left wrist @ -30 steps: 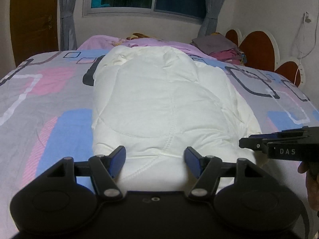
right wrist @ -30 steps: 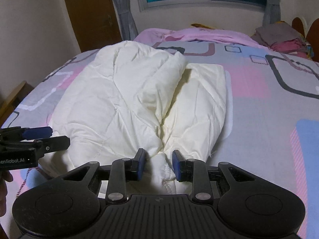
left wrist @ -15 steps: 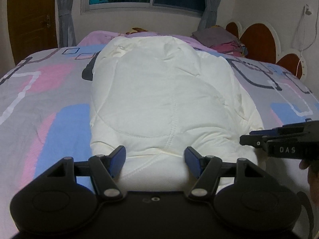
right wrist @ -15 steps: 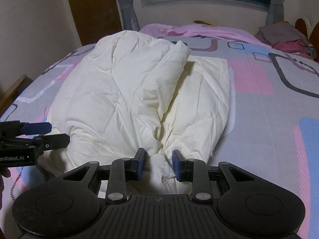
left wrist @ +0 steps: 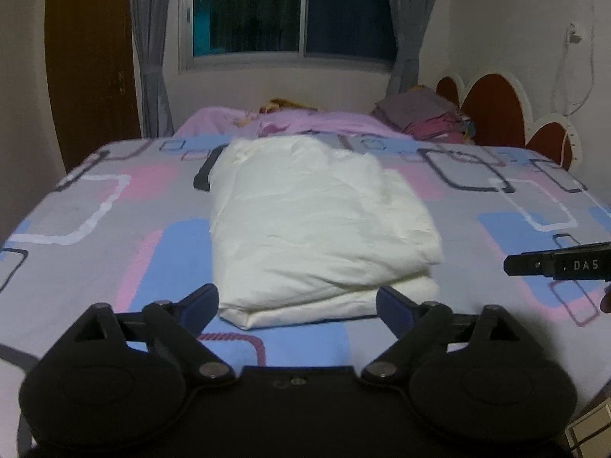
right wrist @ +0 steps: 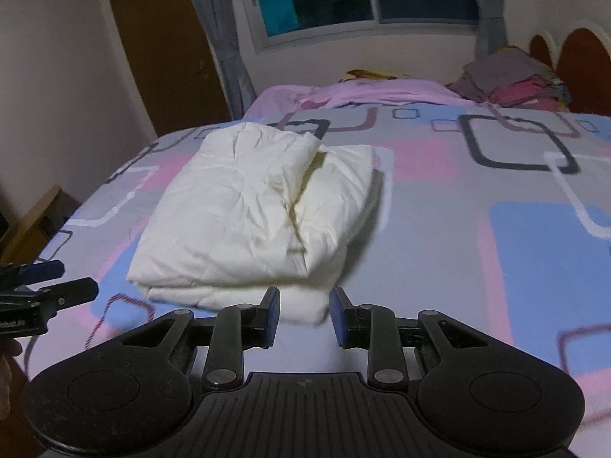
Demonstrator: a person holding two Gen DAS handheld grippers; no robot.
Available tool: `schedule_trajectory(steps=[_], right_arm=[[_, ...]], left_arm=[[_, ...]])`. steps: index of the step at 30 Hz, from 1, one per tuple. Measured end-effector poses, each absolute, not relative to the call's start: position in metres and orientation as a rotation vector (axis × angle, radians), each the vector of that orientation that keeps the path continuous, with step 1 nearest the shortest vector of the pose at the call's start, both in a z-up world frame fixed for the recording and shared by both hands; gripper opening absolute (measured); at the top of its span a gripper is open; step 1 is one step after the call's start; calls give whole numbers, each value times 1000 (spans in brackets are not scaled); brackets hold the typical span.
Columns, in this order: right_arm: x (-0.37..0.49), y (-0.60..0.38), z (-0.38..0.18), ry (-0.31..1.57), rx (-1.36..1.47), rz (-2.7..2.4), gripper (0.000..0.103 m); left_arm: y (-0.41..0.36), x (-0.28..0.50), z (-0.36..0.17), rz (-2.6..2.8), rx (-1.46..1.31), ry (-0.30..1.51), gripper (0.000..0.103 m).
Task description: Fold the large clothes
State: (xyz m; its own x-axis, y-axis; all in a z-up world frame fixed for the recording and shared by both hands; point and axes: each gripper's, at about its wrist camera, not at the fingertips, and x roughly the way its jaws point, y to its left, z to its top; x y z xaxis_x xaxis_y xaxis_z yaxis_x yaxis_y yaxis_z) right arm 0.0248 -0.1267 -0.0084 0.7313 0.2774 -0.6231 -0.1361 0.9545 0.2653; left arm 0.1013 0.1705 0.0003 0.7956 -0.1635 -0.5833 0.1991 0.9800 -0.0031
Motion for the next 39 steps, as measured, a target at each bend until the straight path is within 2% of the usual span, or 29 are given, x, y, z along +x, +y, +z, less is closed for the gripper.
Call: schedule_trajectory(steps=[1,2,3,4,19,39], right_arm=[[15,-128,-4,712,212,218,30],[4,-129,-1,708,215,205,56],[-6,-130,3,690,219,185,99],[-18,-131,8,644,218,171,103],[-102,-121,28,620,166,104,103],[-108,-109,35,605,97,135,103]], left_arm=[[167,90,6,-194,65,607,98],[165,83,10,-187,70,593,100],[162,73,15,-179,73,572,103],[160,66,19,-173,74,557,103],[139,-7,30,-177,39,558,103],[142,-22,35,-159,34,526,103]])
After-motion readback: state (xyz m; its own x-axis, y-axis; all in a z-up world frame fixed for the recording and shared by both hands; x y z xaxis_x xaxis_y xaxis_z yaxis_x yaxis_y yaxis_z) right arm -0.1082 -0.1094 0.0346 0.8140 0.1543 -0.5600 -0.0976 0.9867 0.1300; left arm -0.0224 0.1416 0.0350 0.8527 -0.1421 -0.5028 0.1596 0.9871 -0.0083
